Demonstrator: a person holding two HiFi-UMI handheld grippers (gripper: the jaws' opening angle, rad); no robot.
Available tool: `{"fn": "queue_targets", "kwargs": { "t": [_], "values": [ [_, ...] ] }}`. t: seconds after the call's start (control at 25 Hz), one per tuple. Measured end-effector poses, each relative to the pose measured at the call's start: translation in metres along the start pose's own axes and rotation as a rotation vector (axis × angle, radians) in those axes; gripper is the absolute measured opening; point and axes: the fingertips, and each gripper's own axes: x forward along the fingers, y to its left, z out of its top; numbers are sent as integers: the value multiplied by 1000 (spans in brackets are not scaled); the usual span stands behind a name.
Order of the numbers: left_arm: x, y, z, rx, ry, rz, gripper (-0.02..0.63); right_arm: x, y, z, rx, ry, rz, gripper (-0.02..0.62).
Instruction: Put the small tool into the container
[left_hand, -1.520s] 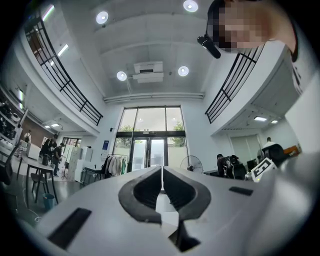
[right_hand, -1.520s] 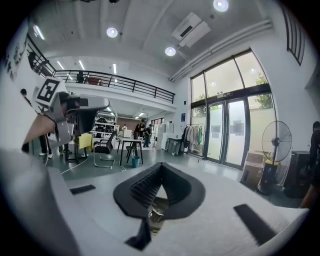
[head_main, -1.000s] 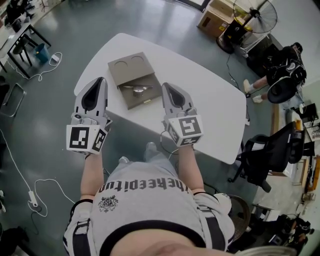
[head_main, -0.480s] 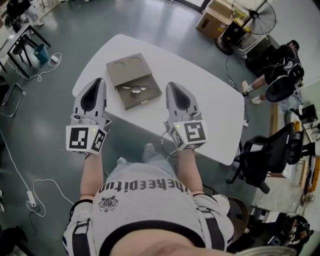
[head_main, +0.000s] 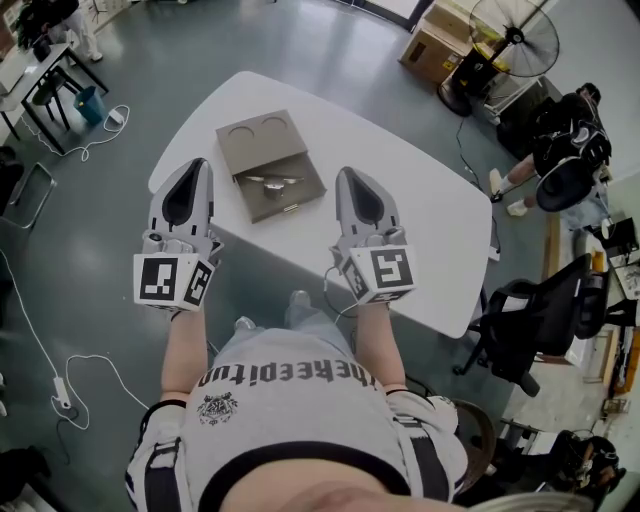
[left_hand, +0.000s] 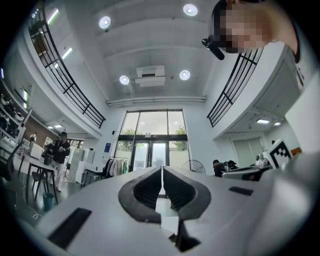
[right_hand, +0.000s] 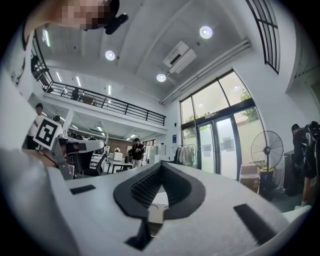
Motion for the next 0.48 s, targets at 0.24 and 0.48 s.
{"fn": "queue_targets", "kwargs": {
  "t": [0.24,0.48],
  "values": [
    [0,-2,1,-6,-9,2,9,-1,-1,2,7,-11,6,-5],
    [0,-3,1,-6,-11,-1,9,-1,0,5,3,-16,11,-5]
  ]
}}
